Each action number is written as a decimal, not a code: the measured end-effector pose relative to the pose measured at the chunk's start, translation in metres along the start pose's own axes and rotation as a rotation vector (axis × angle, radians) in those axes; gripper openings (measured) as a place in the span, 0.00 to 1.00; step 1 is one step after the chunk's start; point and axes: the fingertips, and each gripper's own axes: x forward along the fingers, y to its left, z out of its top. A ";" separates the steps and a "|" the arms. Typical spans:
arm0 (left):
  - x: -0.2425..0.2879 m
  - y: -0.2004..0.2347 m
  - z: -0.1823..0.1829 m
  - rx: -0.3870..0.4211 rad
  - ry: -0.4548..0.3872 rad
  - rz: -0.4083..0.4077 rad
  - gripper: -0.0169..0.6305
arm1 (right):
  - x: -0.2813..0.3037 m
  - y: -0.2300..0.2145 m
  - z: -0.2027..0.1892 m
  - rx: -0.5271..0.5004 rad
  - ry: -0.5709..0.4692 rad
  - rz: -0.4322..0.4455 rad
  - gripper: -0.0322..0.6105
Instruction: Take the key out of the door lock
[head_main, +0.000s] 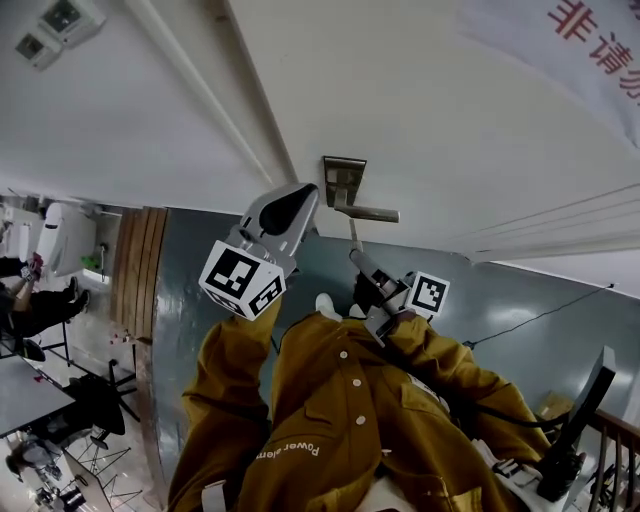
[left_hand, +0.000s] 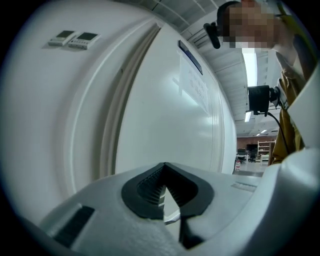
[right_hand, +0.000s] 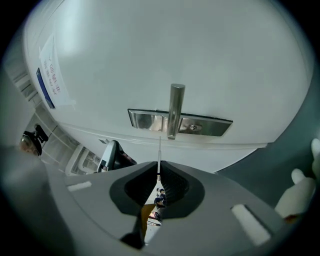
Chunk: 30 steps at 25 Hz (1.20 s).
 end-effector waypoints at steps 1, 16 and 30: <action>-0.006 -0.005 0.000 0.001 -0.002 0.009 0.03 | -0.002 0.007 -0.001 -0.003 -0.001 0.008 0.09; -0.051 -0.039 -0.023 -0.141 -0.001 0.076 0.03 | -0.001 0.048 0.012 -0.039 -0.034 0.060 0.09; -0.054 -0.027 -0.023 -0.153 0.003 0.085 0.03 | 0.004 0.061 0.012 -0.028 -0.038 0.067 0.09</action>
